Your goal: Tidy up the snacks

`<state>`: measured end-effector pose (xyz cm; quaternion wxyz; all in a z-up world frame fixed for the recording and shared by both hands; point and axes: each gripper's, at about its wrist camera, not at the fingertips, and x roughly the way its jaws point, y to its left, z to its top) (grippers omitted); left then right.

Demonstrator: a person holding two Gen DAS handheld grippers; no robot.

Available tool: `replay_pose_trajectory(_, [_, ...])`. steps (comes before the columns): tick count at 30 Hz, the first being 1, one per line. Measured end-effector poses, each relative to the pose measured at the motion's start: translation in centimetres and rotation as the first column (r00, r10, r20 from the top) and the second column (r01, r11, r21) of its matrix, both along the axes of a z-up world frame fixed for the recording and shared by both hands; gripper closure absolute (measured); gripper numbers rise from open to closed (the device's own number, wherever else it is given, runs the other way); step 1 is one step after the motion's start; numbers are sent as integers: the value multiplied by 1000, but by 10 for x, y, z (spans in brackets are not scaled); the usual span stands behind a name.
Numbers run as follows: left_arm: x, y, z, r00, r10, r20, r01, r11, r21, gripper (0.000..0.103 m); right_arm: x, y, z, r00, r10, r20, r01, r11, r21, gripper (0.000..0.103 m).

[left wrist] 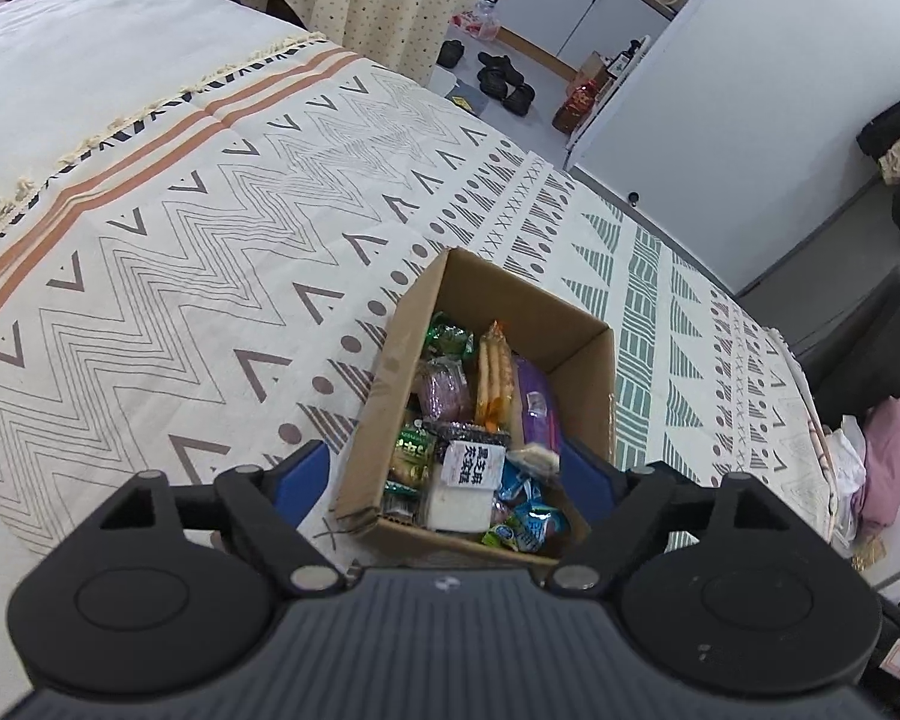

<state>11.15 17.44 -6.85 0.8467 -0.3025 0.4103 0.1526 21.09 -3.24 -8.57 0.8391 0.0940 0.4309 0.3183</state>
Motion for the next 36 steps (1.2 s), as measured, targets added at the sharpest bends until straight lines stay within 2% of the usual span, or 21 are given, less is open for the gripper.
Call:
replay_pose_trajectory(5, [-7,-8,9,999,-32,14,32,999,28,13,-8,-16,4,999,-49,-14,49,999,12,53])
replay_pose_trajectory(7, [-10,-11,12,999,-37,14,37,999,36,10,-13,-20,9,999,-54,1,54,999,-2,42])
replay_pose_trajectory(9, [-13,-14,15,999,-46,21,45,998,43,9,-17,-24,14,998,-59,23,59,998,-5,38])
replay_pose_trajectory(17, [-25,-31,24,995,-93,30,91,994,66,7,-34,-41,27,996,-77,49,78,997,-20,30])
replay_pose_trajectory(21, [-29,-39,27,993,-108,40,105,991,78,0,-43,-54,31,995,-90,51,91,996,-23,28])
replay_pose_trajectory(36, [-48,-81,51,978,-204,53,192,966,175,0,-73,-110,53,982,-162,101,167,985,-44,3])
